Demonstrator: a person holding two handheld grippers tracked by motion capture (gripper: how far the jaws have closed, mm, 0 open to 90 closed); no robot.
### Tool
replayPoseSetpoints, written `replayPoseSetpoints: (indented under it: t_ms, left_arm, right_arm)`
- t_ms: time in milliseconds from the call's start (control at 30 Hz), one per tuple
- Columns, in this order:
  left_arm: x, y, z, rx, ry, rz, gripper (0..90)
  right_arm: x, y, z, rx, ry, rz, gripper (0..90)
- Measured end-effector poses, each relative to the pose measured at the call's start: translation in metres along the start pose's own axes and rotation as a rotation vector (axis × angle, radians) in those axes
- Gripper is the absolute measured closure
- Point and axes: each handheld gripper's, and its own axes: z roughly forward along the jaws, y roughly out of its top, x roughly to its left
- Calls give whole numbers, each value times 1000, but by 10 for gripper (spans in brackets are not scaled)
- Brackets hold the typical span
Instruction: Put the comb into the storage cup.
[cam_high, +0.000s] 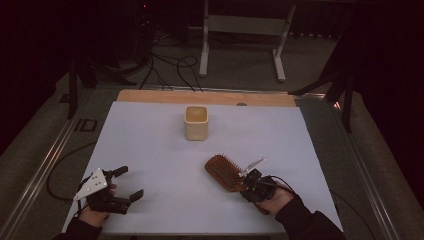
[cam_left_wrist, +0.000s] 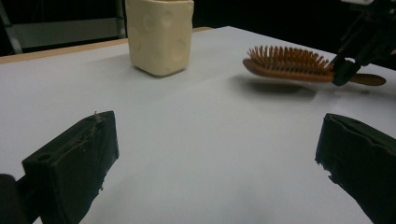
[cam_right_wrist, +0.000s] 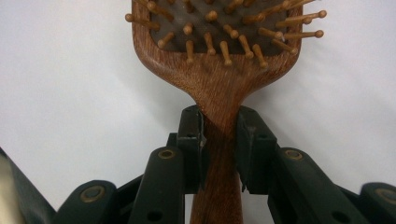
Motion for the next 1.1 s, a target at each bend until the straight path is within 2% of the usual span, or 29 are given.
replayPoseSetpoints:
  t_ms: [233, 500, 700, 833, 867, 1000, 1067, 1100]
  left_arm:
    - [0, 0, 0, 3, -1, -2, 0]
    - [-1, 1, 1, 2, -3, -2, 0]
    - [-3, 2, 2, 7, -8, -5, 0]
    - [-4, 3, 3, 12, -6, -5, 0]
    - [-5, 3, 3, 12, -7, -6, 0]
    - [-5, 5, 4, 18, 2, -12, 0]
    - [-6, 6, 5, 22, 2, -21, 0]
    - [-6, 7, 5, 21, 2, -24, 0]
  right_arm:
    - [1, 5, -11, -118, 17, 12, 734]
    - [7, 8, -8, -238, 21, 15, 734]
    - [8, 8, -4, -284, 41, 19, 734]
    - [9, 8, -1, -335, 55, 27, 734]
    - [10, 8, 0, -348, 41, 32, 734]
    - [11, 7, 1, -386, 53, 22, 734]
    - [13, 7, 2, -403, 34, 20, 734]
    - [12, 7, 1, -411, 44, 18, 734]
